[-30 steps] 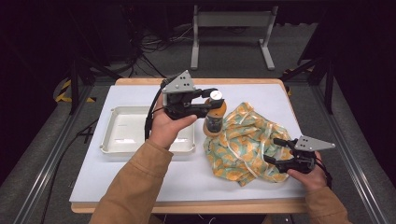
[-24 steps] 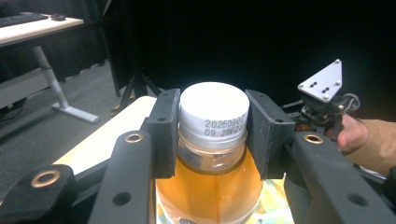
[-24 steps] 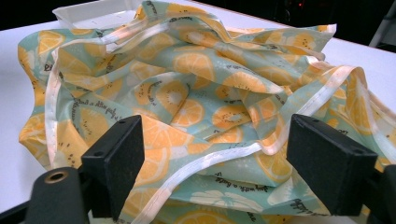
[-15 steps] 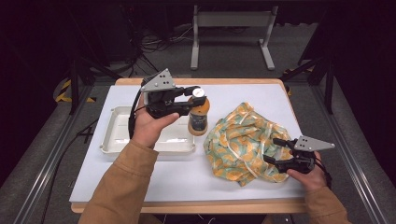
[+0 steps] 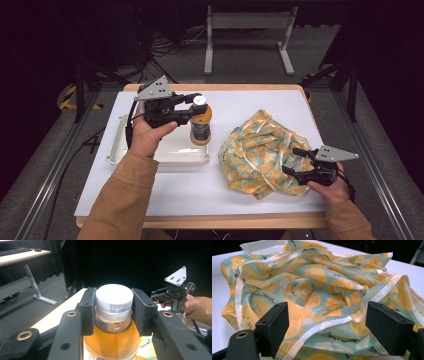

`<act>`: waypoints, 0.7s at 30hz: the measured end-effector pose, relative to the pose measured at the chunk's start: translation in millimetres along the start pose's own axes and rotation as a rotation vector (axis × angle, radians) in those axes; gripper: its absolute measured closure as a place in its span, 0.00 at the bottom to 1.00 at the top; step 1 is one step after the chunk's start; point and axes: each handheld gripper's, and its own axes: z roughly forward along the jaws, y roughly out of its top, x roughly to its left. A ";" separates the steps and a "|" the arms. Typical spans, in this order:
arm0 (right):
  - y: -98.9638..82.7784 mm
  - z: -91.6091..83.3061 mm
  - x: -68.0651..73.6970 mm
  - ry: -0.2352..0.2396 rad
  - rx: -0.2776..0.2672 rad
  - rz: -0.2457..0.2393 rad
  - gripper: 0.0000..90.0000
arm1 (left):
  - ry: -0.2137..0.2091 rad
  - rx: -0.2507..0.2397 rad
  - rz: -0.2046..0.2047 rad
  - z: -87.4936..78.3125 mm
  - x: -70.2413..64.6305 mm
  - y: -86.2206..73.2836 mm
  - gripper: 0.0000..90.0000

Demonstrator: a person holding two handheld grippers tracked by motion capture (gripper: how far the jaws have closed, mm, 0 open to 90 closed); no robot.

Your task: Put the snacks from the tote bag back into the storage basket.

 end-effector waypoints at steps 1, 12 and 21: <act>0.0 0.1 0.1 -0.001 0.002 -0.001 0.22 | -0.001 -0.001 -0.009 -0.8 0.7 -1.8 0.65; -0.3 1.5 1.0 0.003 0.008 -0.002 0.22 | 0.009 0.025 -0.020 -3.7 11.3 -23.8 0.65; -0.5 2.2 1.2 0.003 0.010 -0.001 0.22 | 0.005 0.035 -0.029 -4.2 16.7 -45.2 0.65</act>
